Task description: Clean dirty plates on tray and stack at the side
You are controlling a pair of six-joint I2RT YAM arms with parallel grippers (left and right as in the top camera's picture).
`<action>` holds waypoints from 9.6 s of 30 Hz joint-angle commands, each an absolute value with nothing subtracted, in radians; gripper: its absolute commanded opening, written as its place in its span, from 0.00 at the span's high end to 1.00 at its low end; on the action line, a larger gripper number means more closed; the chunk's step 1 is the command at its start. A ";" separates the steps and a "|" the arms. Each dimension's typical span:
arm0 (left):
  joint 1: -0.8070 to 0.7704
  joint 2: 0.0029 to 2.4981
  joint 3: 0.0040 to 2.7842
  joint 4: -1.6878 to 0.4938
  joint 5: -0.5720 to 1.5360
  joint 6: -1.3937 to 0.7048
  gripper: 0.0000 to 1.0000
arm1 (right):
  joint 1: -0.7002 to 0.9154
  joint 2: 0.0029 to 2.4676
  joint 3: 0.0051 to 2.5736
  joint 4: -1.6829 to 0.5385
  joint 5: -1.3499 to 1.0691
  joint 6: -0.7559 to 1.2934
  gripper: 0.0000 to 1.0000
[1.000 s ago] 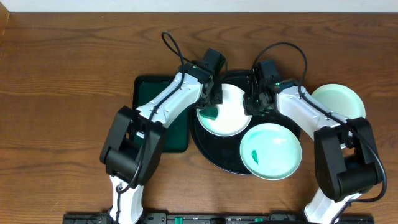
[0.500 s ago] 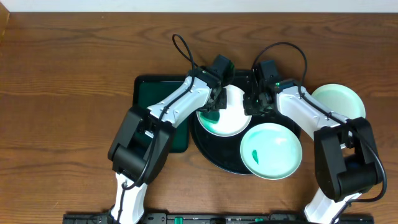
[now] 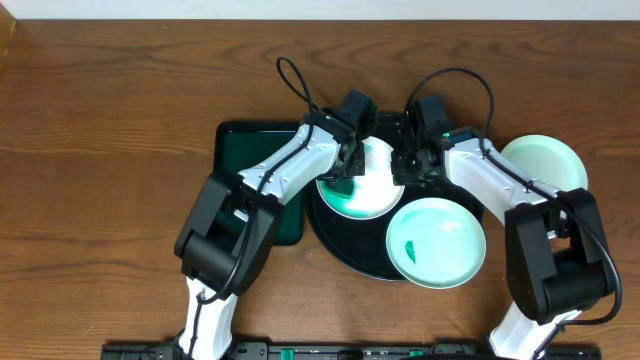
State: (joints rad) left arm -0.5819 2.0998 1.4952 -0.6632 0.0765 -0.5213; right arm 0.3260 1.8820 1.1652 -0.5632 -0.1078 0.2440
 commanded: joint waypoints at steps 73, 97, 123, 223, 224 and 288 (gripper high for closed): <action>-0.580 1.896 1.343 -0.612 0.110 -0.496 0.93 | 0.329 1.866 1.159 -0.564 -0.118 0.228 0.99; -0.593 2.019 1.381 -0.508 0.511 -0.516 0.93 | 0.329 1.866 1.159 -0.564 -0.118 0.228 0.99; -0.586 1.935 1.359 -0.482 0.024 -0.472 0.92 | 0.329 1.866 1.159 -0.564 -0.118 0.228 0.99; -0.593 2.007 1.259 -0.463 0.102 -0.581 0.93 | 0.329 1.866 1.159 -0.561 -0.140 0.228 0.99; -0.595 2.016 1.259 -0.463 0.131 -0.581 0.93 | 0.329 1.866 1.159 -0.560 -0.140 0.228 0.99; -0.286 1.453 0.953 -0.804 -0.117 -0.464 0.92 | 0.342 1.866 1.159 -0.553 -0.140 0.228 0.99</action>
State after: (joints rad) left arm -0.2913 1.4555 0.9989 -0.8421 -0.0925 -0.4728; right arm 0.3298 1.8820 1.1629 -0.5556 -0.1280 0.2405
